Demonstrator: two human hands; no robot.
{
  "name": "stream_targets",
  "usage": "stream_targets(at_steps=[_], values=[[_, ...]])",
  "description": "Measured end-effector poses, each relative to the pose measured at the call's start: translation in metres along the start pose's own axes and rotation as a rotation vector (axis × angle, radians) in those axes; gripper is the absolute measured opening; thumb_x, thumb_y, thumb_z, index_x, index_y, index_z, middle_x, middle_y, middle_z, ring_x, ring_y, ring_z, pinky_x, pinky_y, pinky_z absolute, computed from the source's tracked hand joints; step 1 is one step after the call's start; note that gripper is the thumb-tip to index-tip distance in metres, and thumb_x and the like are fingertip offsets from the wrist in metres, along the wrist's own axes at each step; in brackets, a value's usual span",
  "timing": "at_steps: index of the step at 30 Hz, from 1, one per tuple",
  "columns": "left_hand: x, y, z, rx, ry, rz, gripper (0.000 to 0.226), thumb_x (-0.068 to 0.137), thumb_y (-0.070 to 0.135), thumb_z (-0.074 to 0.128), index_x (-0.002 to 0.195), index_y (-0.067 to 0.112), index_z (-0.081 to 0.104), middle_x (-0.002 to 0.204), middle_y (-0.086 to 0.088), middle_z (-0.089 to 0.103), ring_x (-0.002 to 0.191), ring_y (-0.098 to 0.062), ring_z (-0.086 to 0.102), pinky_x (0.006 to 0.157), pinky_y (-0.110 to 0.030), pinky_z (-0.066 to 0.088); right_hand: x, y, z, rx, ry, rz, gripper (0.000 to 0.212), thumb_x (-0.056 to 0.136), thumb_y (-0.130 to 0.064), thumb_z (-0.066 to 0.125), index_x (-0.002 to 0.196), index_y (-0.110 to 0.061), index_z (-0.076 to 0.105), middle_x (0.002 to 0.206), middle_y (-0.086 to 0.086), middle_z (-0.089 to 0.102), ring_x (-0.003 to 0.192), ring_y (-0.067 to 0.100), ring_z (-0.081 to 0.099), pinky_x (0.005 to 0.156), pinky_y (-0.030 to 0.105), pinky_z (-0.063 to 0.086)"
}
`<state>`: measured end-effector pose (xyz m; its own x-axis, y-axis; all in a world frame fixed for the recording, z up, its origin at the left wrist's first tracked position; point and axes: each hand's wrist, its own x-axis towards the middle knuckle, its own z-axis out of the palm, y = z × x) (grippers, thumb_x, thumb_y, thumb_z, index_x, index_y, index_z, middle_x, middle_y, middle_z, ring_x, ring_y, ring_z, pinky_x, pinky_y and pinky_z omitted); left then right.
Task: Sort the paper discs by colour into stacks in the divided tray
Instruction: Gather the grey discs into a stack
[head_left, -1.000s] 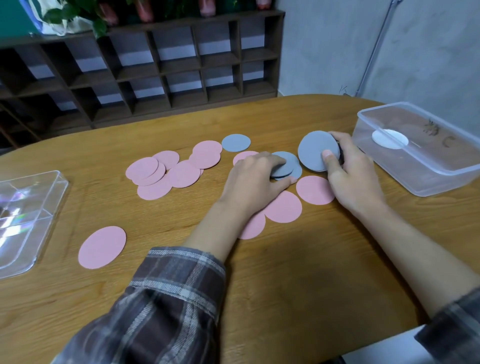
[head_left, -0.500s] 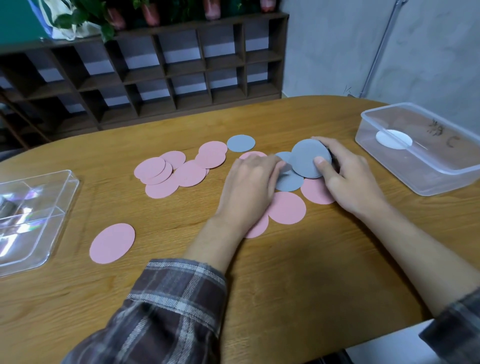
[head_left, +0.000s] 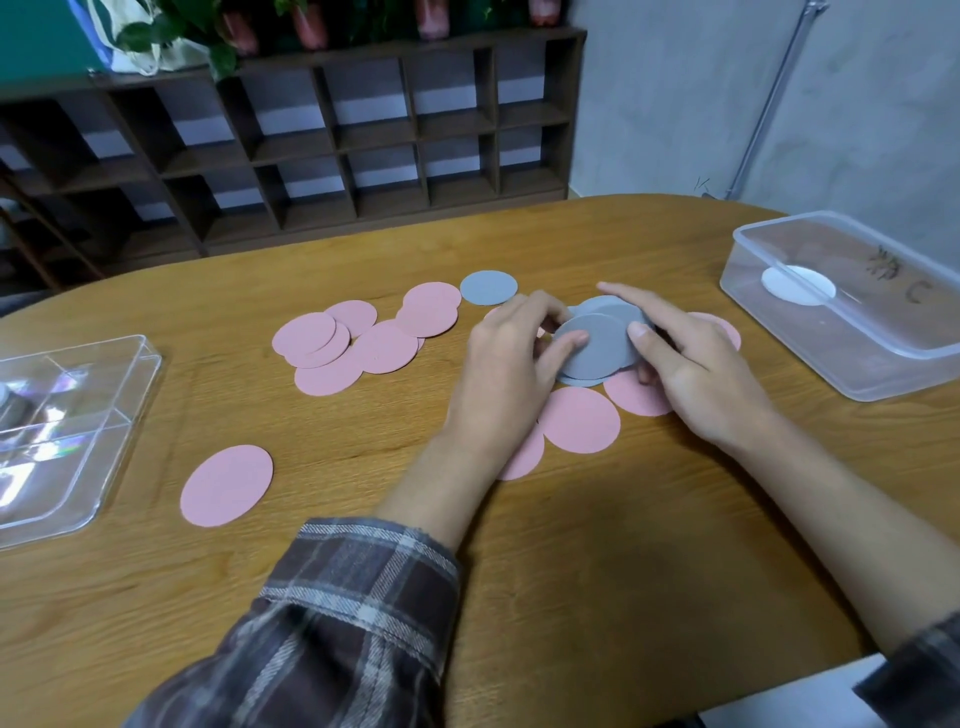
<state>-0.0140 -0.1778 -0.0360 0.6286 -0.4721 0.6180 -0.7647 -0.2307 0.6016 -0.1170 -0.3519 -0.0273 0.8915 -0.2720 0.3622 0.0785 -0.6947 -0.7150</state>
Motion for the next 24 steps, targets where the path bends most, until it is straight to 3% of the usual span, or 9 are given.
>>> stream_targets(at_steps=[3, 6, 9, 11, 15, 17, 20, 24], values=[[-0.001, 0.003, 0.002, -0.025, -0.002, -0.042, 0.024, 0.094, 0.028, 0.076, 0.111, 0.013, 0.070, 0.095, 0.001, 0.070, 0.078, -0.016, 0.067, 0.080, -0.040, 0.057, 0.000, 0.003, 0.001, 0.037, 0.005, 0.006, 0.043, 0.111, -0.017, 0.040, 0.146, -0.037, 0.056, 0.069, -0.012, 0.062, 0.073, 0.008, 0.057, 0.076, 0.023, 0.044], [-0.001, 0.003, 0.004, 0.045, -0.007, -0.023, 0.034, 0.096, 0.034, 0.074, 0.123, 0.014, 0.073, 0.099, -0.002, 0.072, 0.085, -0.016, 0.066, 0.085, -0.040, 0.055, -0.001, 0.004, 0.001, 0.040, -0.006, 0.001, 0.043, 0.111, -0.020, 0.040, 0.149, -0.038, 0.052, 0.070, -0.013, 0.062, 0.076, 0.008, 0.058, 0.079, 0.024, 0.047], [0.000, 0.000, 0.005, 0.054, -0.003, -0.039, 0.037, 0.096, 0.035, 0.072, 0.126, 0.015, 0.075, 0.098, -0.005, 0.071, 0.086, -0.021, 0.066, 0.086, -0.041, 0.054, -0.002, -0.001, 0.001, -0.015, -0.063, -0.010, 0.046, 0.110, -0.027, 0.043, 0.156, -0.036, 0.042, 0.101, -0.032, 0.062, 0.092, -0.003, 0.056, 0.088, 0.012, 0.039], [-0.001, -0.002, 0.006, 0.042, -0.001, -0.060, 0.037, 0.096, 0.034, 0.071, 0.127, 0.013, 0.075, 0.097, -0.006, 0.070, 0.087, -0.024, 0.066, 0.085, -0.042, 0.055, -0.003, -0.003, 0.002, -0.101, -0.103, -0.022, 0.055, 0.108, -0.028, 0.050, 0.160, -0.033, 0.033, 0.132, -0.019, 0.057, 0.101, -0.007, 0.052, 0.089, 0.000, 0.032], [-0.001, -0.001, 0.008, 0.057, -0.023, -0.073, 0.038, 0.098, 0.033, 0.069, 0.129, 0.011, 0.074, 0.097, -0.007, 0.068, 0.090, -0.028, 0.066, 0.084, -0.046, 0.055, -0.003, -0.004, 0.004, -0.183, -0.122, -0.047, 0.063, 0.106, -0.029, 0.051, 0.163, -0.031, 0.024, 0.156, -0.008, 0.046, 0.131, -0.001, 0.044, 0.096, -0.007, 0.022], [-0.001, 0.001, 0.007, 0.094, -0.035, -0.059, 0.039, 0.099, 0.035, 0.067, 0.130, 0.012, 0.073, 0.099, -0.006, 0.067, 0.090, -0.027, 0.066, 0.081, -0.046, 0.056, -0.002, -0.004, 0.004, -0.198, -0.099, -0.067, 0.059, 0.106, -0.026, 0.052, 0.161, -0.028, 0.030, 0.149, -0.005, 0.053, 0.124, -0.003, 0.050, 0.094, -0.006, 0.025], [-0.002, 0.005, 0.004, 0.139, -0.058, -0.052, 0.045, 0.099, 0.043, 0.064, 0.135, 0.017, 0.070, 0.103, -0.001, 0.065, 0.093, -0.022, 0.065, 0.079, -0.045, 0.057, -0.002, -0.003, 0.004, -0.222, -0.054, -0.095, 0.049, 0.104, -0.023, 0.056, 0.151, -0.027, 0.045, 0.122, -0.005, 0.065, 0.087, -0.005, 0.056, 0.078, 0.003, 0.035], [-0.004, 0.012, 0.003, 0.187, -0.165, -0.054, 0.059, 0.104, 0.047, 0.057, 0.153, 0.015, 0.050, 0.126, -0.001, 0.062, 0.118, -0.019, 0.060, 0.095, -0.041, 0.053, -0.001, 0.001, 0.000, -0.184, 0.043, -0.061, 0.042, 0.101, -0.020, 0.059, 0.142, -0.026, 0.053, 0.114, -0.004, 0.068, 0.084, 0.003, 0.058, 0.077, 0.007, 0.038]])
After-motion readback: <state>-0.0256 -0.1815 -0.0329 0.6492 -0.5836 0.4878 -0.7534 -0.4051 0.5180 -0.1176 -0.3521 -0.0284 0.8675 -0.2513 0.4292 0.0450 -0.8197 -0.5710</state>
